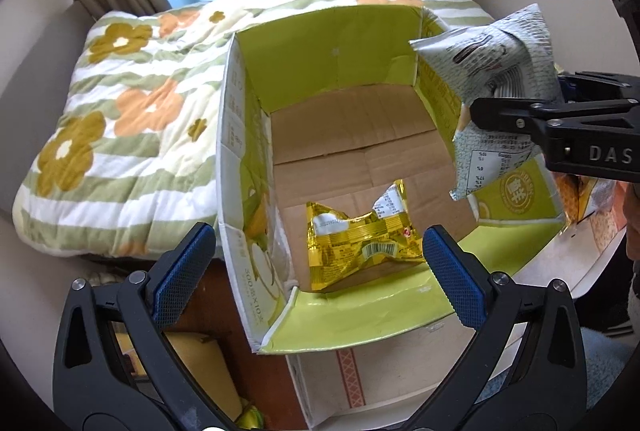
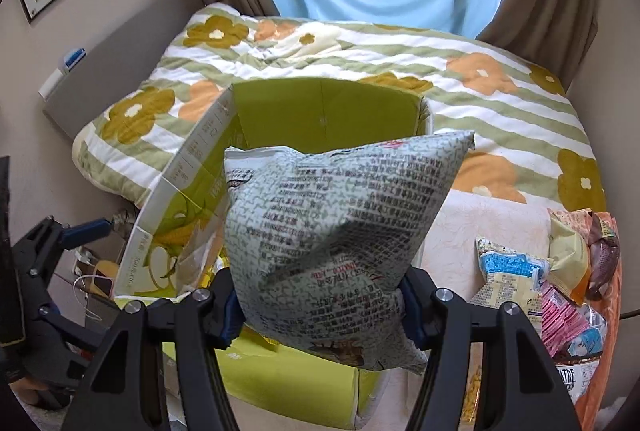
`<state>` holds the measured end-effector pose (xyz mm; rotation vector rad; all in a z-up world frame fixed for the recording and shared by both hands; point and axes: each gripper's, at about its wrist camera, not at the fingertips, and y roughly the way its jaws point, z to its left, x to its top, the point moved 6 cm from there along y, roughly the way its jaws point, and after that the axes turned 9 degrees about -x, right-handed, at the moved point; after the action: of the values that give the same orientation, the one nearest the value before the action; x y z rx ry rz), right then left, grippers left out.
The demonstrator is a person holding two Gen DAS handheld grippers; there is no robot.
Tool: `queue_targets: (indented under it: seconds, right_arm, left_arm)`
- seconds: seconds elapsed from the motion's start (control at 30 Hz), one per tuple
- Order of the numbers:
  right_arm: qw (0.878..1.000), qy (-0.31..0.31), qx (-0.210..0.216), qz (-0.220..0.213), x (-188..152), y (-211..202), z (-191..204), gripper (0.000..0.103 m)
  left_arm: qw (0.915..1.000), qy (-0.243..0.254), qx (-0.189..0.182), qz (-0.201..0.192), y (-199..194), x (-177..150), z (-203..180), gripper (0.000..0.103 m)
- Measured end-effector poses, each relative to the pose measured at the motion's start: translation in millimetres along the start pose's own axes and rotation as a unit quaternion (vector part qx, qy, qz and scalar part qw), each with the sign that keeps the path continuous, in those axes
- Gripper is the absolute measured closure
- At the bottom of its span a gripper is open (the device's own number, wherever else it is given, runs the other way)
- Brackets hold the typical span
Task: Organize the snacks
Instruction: 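Lower the grey printed bag into the box and open the right tool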
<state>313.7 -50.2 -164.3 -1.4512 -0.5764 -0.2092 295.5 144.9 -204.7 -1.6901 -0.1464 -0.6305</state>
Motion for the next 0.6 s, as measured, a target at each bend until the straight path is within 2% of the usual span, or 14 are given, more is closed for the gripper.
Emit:
queue_targets:
  seconds: [0.23,0.33,0.37,0.4,0.5,0.6]
  right_arm:
    - [0.999,-0.006,0.003,0.038,-16,21,9,0.042]
    - [1.000,-0.004,-0.017,0.019,-20,20,8,0.025]
    - [1.000,0.000,-0.016,0.008,-21,17,7,0.008]
    - [1.000,0.005,-0.012,-0.002,-23,13,7,0.000]
    - [0.999,0.023,-0.006,-0.029,-29,3,4,0.000]
    - [0.999,0.032,0.001,-0.023,-35,-2,4,0.000]
  left_arm:
    - [0.9998,-0.017,-0.005,0.009,4,-8,7,0.001]
    - [0.9993,-0.036,-0.006,0.003,1,-10,13,0.001]
    - [0.9990,-0.044,-0.011,0.000,-1,-11,15,0.001]
    - [0.9986,-0.050,-0.014,-0.002,-3,-12,16,0.001]
    - [0.9980,-0.061,-0.014,-0.009,-10,-16,20,0.001]
    - [0.9980,-0.060,-0.013,-0.014,-16,-20,19,0.001]
